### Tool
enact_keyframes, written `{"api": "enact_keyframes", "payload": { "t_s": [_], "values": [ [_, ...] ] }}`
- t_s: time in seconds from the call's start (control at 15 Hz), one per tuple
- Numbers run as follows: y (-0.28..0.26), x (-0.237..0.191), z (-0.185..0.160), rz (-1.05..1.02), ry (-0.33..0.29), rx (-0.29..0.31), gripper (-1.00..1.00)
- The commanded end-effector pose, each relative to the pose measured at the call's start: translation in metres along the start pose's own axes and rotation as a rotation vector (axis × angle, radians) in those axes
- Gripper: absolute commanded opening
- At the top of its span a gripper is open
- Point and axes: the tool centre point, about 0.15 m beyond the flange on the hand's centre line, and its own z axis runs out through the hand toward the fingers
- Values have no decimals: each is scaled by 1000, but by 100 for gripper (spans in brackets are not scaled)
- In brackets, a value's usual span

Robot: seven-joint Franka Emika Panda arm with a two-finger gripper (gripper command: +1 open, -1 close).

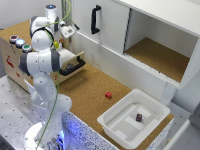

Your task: Place the yellow block on top of the drawer

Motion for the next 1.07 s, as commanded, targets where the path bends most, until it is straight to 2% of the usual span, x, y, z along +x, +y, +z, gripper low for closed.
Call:
{"api": "enact_keyframes", "payload": {
  "t_s": [0.0, 0.2, 0.33, 0.47, 0.53, 0.6, 0.73, 1.0],
  "values": [
    [32, 58, -10, -13, -142, 63, -100],
    [19, 64, 18, -3, -84, 165, -100],
    [13, 68, 30, 0, -76, 198, -100],
    [15, 66, 35, 35, -75, 199, -100],
    [18, 64, 33, 62, -62, 201, 100],
    [22, 63, 27, 78, -45, 181, 100],
    [27, 64, 15, 114, 16, 188, 100],
    [29, 70, -11, 101, 42, 161, 100]
  ]
}}
